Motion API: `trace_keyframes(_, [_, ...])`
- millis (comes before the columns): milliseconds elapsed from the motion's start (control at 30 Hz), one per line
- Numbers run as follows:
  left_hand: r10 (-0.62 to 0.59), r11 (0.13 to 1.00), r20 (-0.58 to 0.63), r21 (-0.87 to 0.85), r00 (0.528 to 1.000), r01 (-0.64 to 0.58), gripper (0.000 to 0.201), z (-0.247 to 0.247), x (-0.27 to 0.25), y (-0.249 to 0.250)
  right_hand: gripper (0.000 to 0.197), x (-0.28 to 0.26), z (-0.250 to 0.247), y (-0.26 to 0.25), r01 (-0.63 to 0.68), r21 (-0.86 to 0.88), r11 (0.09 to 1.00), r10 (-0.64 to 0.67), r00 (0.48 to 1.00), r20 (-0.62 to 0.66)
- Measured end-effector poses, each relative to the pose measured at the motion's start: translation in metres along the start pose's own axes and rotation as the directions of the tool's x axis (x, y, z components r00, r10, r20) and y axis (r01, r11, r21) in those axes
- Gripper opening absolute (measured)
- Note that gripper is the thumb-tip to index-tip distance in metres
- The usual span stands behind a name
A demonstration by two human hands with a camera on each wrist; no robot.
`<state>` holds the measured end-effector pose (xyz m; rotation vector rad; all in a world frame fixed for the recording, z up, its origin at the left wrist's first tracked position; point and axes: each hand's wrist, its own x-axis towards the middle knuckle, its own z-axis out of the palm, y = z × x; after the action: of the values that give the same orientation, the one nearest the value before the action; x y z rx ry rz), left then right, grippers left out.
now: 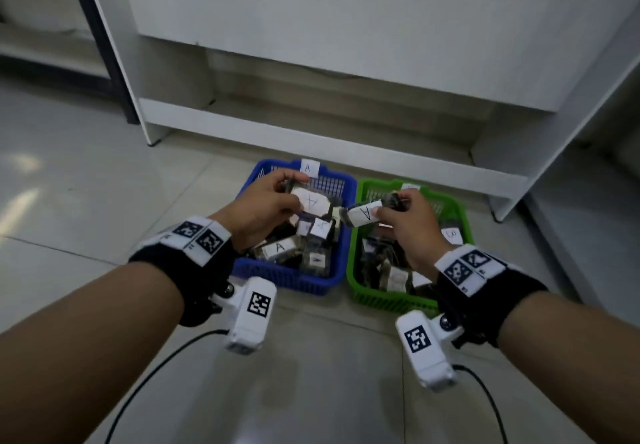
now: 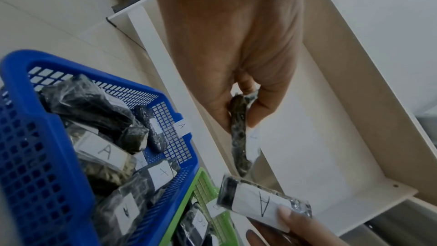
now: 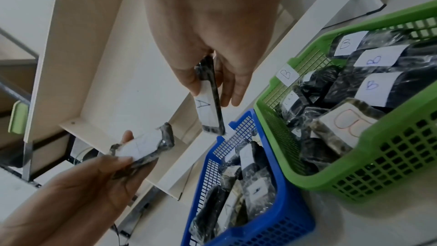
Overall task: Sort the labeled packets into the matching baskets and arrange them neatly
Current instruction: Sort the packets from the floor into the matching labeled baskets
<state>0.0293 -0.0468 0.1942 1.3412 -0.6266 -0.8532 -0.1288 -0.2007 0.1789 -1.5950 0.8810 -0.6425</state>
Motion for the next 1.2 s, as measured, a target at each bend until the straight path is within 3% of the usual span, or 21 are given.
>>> trace_keyframes(133, [0.001,1.0,-0.101,0.021,0.995,0.001,0.037,-0.003,0.013,-0.011,0.027,0.008,0.006,0.005,0.042,-0.032,0.999,-0.045,0.995,-0.088])
trace_keyframes(267, [0.001,0.993,-0.267,0.112,0.964,0.03,0.034,-0.01,0.02,-0.027,0.032,0.01,0.011,0.017,0.082,-0.128,0.988,-0.094,0.992,-0.086])
trace_keyframes(400, [0.054,0.938,-0.392,0.335,0.918,0.088,0.028,-0.032,0.023,-0.055,0.025,0.015,0.02,0.021,0.11,-0.25,0.962,-0.132,0.988,-0.076])
trace_keyframes(500, [0.097,0.825,-0.41,0.542,0.907,0.156,0.021,-0.05,0.023,-0.078,0.024,0.026,0.035,0.025,0.071,-0.299,0.952,-0.108,0.988,-0.108])
trace_keyframes(567, [0.12,0.72,-0.354,0.674,0.928,0.164,0.019,-0.057,0.019,-0.088,0.026,0.032,0.048,0.027,0.043,-0.338,0.94,-0.083,0.991,-0.103])
trace_keyframes(667, [0.143,0.442,-0.195,0.89,0.97,0.114,0.019,-0.065,0.014,-0.096,0.023,0.037,0.072,0.038,0.048,-0.36,0.932,-0.068,0.997,-0.041])
trace_keyframes(733, [0.133,0.264,-0.166,0.956,0.977,0.127,0.017,-0.071,0.013,-0.099,0.017,0.037,0.089,0.048,0.084,-0.403,0.911,-0.091,0.996,0.003])
trace_keyframes(800, [0.149,0.215,-0.172,0.967,0.974,0.137,0.018,-0.078,0.013,-0.105,0.016,0.037,0.106,0.059,0.113,-0.452,0.885,-0.114,0.993,0.024])
trace_keyframes(867, [0.15,0.247,-0.167,0.961,0.974,0.127,0.022,-0.081,0.014,-0.112,0.013,0.037,0.121,0.065,0.127,-0.458,0.88,-0.13,0.991,0.024])
trace_keyframes(967, [0.175,0.253,-0.155,0.962,0.972,0.107,0.025,-0.078,0.02,-0.119,0.026,0.038,0.131,0.068,0.122,-0.495,0.86,-0.113,0.992,0.049])
trace_keyframes(1033, [0.172,0.216,-0.147,0.97,0.974,0.109,0.029,-0.077,0.021,-0.124,0.036,0.038,0.135,0.076,0.147,-0.592,0.792,-0.075,0.987,0.144])
trace_keyframes(1067, [0.158,0.179,-0.131,0.979,0.979,0.103,0.034,-0.077,0.021,-0.125,0.045,0.038,0.136,0.082,0.16,-0.689,0.707,-0.038,0.981,0.189])
trace_keyframes(1133, [0.111,0.014,-0.09,0.996,0.99,0.089,0.04,-0.079,0.021,-0.125,0.063,0.034,0.135,0.093,0.159,-0.868,0.471,0.064,0.975,0.213])
trace_keyframes(1200, [0.048,-0.11,-0.075,0.991,0.996,0.08,0.045,-0.081,0.018,-0.124,0.074,0.028,0.131,0.099,0.166,-0.921,0.352,0.112,0.97,0.218])
